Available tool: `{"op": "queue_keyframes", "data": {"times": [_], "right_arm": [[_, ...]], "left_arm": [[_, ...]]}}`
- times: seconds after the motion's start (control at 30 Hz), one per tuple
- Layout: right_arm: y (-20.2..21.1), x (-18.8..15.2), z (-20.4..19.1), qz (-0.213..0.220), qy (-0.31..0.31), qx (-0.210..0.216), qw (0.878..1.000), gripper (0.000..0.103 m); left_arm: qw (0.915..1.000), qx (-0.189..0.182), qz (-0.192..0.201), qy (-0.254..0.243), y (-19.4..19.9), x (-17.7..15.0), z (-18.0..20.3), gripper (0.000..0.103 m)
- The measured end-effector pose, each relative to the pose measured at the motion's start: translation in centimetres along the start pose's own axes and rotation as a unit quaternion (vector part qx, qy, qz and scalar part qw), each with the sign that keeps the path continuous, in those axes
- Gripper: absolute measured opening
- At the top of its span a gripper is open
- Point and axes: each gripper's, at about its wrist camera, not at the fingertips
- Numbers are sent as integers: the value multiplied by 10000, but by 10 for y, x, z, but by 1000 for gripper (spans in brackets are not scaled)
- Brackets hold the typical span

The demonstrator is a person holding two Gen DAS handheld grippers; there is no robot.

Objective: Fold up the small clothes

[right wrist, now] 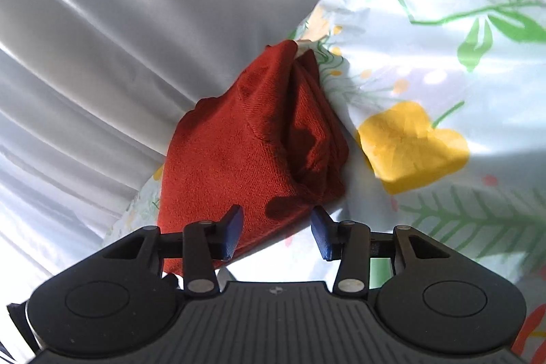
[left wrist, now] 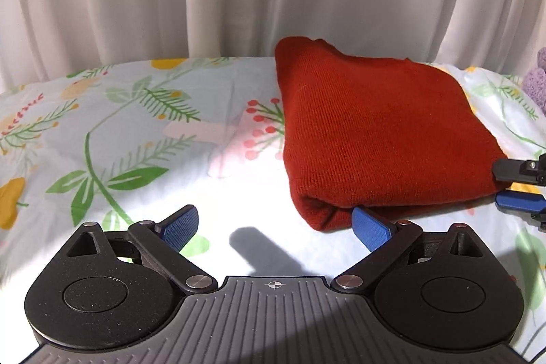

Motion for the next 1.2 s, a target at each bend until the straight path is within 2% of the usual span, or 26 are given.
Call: {"op": "queue_keyframes", "data": {"times": [0.1, 0.13, 0.17, 0.2, 0.23, 0.27, 0.33, 0.37, 0.47, 0.57, 0.7, 0.8, 0.83, 0.87, 0.9, 0.97, 1.0, 1.03, 1.1, 1.13, 1.2], "right_arm": [[-5, 3, 3, 92, -253, 63, 9996, 41], [-10, 4, 4, 104, -347, 91, 9993, 32], [-12, 4, 4, 110, -425, 90, 9990, 19], [-14, 5, 4, 98, -485, 89, 9987, 17], [-13, 5, 5, 131, -625, 281, 9976, 15], [-10, 6, 11, 169, -953, 767, 9923, 13], [-6, 5, 25, 273, -1661, 1621, 9723, 11], [-3, 6, 29, 333, -1781, 1708, 9685, 11], [1, 10, 27, 325, -1293, 976, 9862, 11], [-1, 9, 20, 191, -989, 700, 9924, 11], [-7, 10, 1, 45, -51, 32, 10000, 12], [0, 17, -2, -88, 365, -153, 9992, 18], [1, 22, 0, -82, 400, -133, 9991, 26], [5, 26, 3, -44, 412, -93, 9991, 34], [8, 33, 6, -2, 399, -97, 9992, 39], [12, 50, 17, -61, 173, 4, 9998, 59], [10, 59, 24, -127, -13, 179, 9998, 61], [6, 67, 29, -143, -173, 336, 9992, 61], [-4, 83, 35, -264, -298, 482, 9980, 61], [-11, 90, 37, -329, -329, 512, 9976, 61], [-27, 102, 39, -488, -374, 527, 9967, 61]], "left_arm": [[9997, 165, -55, -140, -9, 0, 12, 99], [9996, 216, -45, -154, -11, 0, 15, 99], [9995, 282, -44, -161, -12, 0, 18, 99], [9993, 355, -27, -153, -13, 1, 20, 99], [9990, 411, 19, -154, -13, 3, 21, 99], [9987, 465, 73, -176, -12, 3, 22, 99], [9977, 615, 167, -210, -11, 4, 23, 99], [9971, 715, 187, -200, -10, 4, 22, 99], [9971, 754, 120, -68, -8, 4, 14, 100], [9974, 719, 64, 20, -3, 4, 11, 100], [9977, 656, -38, 151, 3, 5, -3, 100], [9974, 606, -187, 348, 7, 8, -27, 99], [9969, 600, -227, 457, 9, 10, -38, 99], [9966, 520, -262, 583, 9, 13, -50, 99], [9959, 357, -320, 764, 8, 17, -62, 99], [9918, -197, -532, 1142, 0, 29, -82, 99], [9862, -594, -717, 1368, -8, 36, -88, 99], [9771, -1066, -909, 1602, -17, 43, -91, 99], [9536, -1906, -1063, 2076, -37, 54, -94, 99], [9425, -2208, -1117, 2246, -48, 60, -91, 98], [9331, -2434, -1194, 2362, -68, 70, -82, 94]]}}
Point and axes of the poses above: each gripper's, at about its wrist camera, not at the fingertips, and y roughly against the way its jaws point, z to its right, x to its top, and after that the axes turned 6 degrees about x, right-handed
